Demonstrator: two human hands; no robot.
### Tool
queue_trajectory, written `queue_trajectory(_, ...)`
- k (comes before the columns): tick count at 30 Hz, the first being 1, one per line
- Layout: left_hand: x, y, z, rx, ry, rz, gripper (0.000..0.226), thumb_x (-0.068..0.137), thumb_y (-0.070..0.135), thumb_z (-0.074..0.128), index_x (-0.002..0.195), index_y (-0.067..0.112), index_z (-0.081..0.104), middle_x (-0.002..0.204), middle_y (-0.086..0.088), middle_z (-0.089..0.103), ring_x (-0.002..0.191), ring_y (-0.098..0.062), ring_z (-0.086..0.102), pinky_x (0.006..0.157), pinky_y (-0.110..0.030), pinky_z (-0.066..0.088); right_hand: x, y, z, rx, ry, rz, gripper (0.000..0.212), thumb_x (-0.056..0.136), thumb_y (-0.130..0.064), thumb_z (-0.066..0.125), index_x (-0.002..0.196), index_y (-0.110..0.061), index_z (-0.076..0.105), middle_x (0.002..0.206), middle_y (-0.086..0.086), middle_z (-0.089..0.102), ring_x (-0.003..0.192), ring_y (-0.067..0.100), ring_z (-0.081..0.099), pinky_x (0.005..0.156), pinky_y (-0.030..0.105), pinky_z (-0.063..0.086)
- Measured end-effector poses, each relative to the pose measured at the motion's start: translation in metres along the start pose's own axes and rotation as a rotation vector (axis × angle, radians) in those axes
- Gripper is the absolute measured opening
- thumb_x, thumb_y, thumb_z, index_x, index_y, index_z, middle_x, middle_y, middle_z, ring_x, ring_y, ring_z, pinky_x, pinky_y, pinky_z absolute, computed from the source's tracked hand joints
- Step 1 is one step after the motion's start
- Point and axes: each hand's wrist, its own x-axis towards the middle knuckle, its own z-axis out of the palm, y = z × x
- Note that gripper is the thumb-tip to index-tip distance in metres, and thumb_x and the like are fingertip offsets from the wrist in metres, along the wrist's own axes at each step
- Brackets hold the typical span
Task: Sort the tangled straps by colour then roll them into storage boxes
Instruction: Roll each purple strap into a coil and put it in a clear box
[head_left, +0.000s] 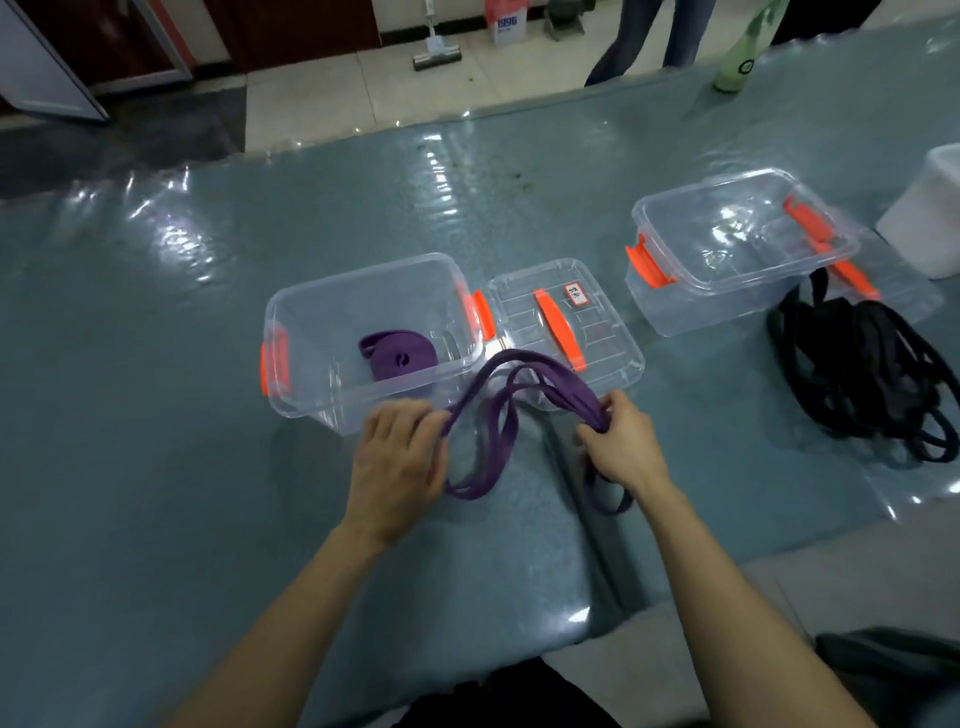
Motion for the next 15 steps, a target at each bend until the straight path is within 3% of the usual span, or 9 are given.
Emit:
queue_trajectory(2, -0.02, 0.014, 0.007, -0.121, -0.141, -0.021, 0.033, 0.099, 0.03, 0.069, 0.127, 0.012, 0.068, 0.125, -0.004, 0.06, 0.115, -0.032, 0.064, 0.103, -0.042, 0.049, -0.018, -0.012, -0.019, 0.026, -0.029, -0.057, 0.03, 0.082, -0.022, 0.078, 0.094, -0.026, 0.051, 0.084, 0.004, 0.075, 0.071, 0.033, 0.075, 0.071, 0.048, 0.062)
queue_trajectory(4, -0.034, 0.023, 0.009, -0.253, -0.253, -0.122, 0.045, 0.096, 0.037, 0.075, 0.134, 0.014, 0.065, 0.13, -0.001, 0.061, 0.121, -0.027, 0.064, 0.106, -0.046, 0.053, -0.039, -0.03, -0.037, 0.051, -0.067, -0.125, 0.035, 0.08, -0.024, 0.084, 0.092, -0.029, 0.051, 0.081, 0.001, 0.076, 0.063, 0.029, 0.075, 0.067, 0.048, 0.063)
queue_trajectory(6, -0.039, 0.028, 0.0, -0.397, -0.26, -0.239, 0.064, 0.09, 0.043, 0.083, 0.144, 0.019, 0.058, 0.14, 0.004, 0.059, 0.132, -0.021, 0.06, 0.112, -0.048, 0.052, -0.062, -0.058, -0.053, 0.037, -0.146, -0.198, 0.038, 0.077, -0.023, 0.087, 0.092, -0.03, 0.053, 0.08, 0.003, 0.077, 0.056, 0.028, 0.073, 0.061, 0.045, 0.063)
queue_trajectory(11, -0.016, 0.017, -0.082, -0.707, -0.234, -0.379, 0.131, 0.061, 0.072, 0.096, 0.167, 0.05, 0.023, 0.171, 0.023, 0.032, 0.159, -0.003, 0.031, 0.127, -0.025, 0.028, -0.12, -0.164, -0.06, -0.085, -0.403, -0.426, 0.042, 0.077, -0.01, 0.089, 0.093, -0.027, 0.055, 0.077, 0.0, 0.078, 0.051, 0.022, 0.071, 0.052, 0.04, 0.056)
queue_trajectory(13, -0.005, 0.004, -0.13, -0.773, -0.302, -0.348, 0.129, 0.059, 0.07, 0.098, 0.166, 0.054, 0.027, 0.171, 0.021, 0.036, 0.159, 0.001, 0.031, 0.13, -0.029, 0.029, -0.139, -0.215, -0.05, -0.121, -0.473, -0.541, 0.042, 0.076, -0.008, 0.092, 0.096, -0.023, 0.058, 0.078, 0.001, 0.078, 0.054, 0.019, 0.072, 0.054, 0.043, 0.058)
queue_trajectory(15, 0.002, -0.013, -0.176, -0.842, -0.312, -0.327, 0.099, 0.068, 0.056, 0.097, 0.156, 0.036, 0.054, 0.151, 0.012, 0.065, 0.141, -0.001, 0.057, 0.125, -0.039, 0.045, -0.155, -0.265, -0.04, -0.153, -0.514, -0.644, 0.045, 0.073, -0.01, 0.096, 0.099, -0.023, 0.062, 0.079, -0.001, 0.079, 0.056, 0.014, 0.07, 0.058, 0.036, 0.058)
